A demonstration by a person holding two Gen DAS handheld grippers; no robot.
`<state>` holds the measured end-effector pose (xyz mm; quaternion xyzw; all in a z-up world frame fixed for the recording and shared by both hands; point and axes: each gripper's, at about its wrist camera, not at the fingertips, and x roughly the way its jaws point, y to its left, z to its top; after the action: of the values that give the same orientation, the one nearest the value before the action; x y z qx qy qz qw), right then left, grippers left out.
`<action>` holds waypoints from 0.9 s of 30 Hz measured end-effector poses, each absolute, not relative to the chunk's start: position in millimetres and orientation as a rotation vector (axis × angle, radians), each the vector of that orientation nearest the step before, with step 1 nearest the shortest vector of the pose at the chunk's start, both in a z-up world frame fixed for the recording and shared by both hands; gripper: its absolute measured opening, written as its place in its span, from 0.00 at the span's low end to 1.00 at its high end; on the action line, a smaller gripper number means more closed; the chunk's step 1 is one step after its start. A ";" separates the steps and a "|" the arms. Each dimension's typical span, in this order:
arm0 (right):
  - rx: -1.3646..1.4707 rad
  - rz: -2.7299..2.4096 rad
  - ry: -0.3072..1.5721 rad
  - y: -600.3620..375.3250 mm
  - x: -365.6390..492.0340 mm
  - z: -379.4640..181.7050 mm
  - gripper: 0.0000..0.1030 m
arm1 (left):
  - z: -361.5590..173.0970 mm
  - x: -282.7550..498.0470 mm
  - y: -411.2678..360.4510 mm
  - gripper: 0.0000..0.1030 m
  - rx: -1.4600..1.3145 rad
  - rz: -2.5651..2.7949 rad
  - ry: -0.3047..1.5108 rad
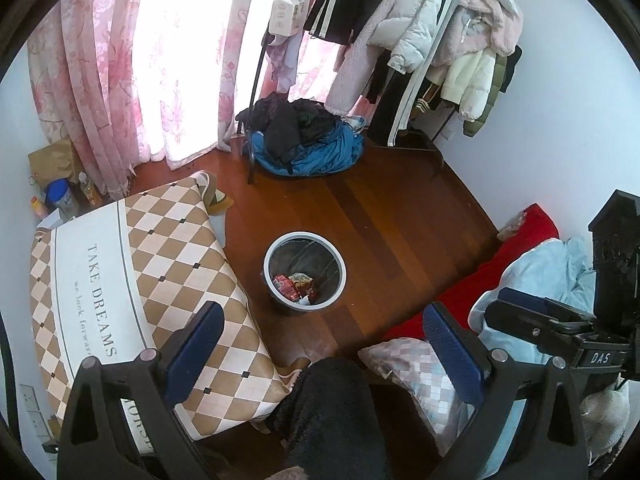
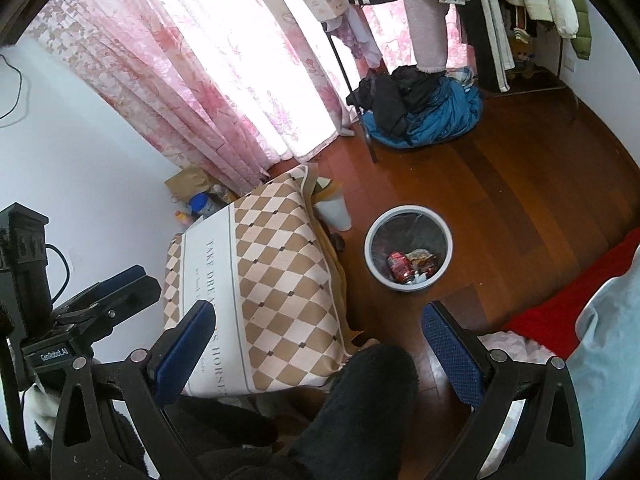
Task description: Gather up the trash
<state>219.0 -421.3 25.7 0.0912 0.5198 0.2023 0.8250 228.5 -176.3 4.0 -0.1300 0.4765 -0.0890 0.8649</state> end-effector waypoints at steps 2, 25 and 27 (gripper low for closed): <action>0.189 0.434 1.113 -419.8 218.9 23.7 1.00 | 4.8 228.3 -177.2 0.99 -0.272 -0.186 0.996; 0.184 0.463 1.130 -414.4 215.9 25.4 1.00 | 11.7 225.3 -185.6 1.00 -0.289 -0.203 0.976; 0.185 0.463 1.131 -414.3 215.4 25.9 1.00 | 10.9 225.3 -185.9 1.00 -0.288 -0.208 0.977</action>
<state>215.4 -414.3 25.9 0.0868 0.5300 0.2172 0.8151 225.3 -185.9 10.9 -0.1378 0.4669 -0.0995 0.8678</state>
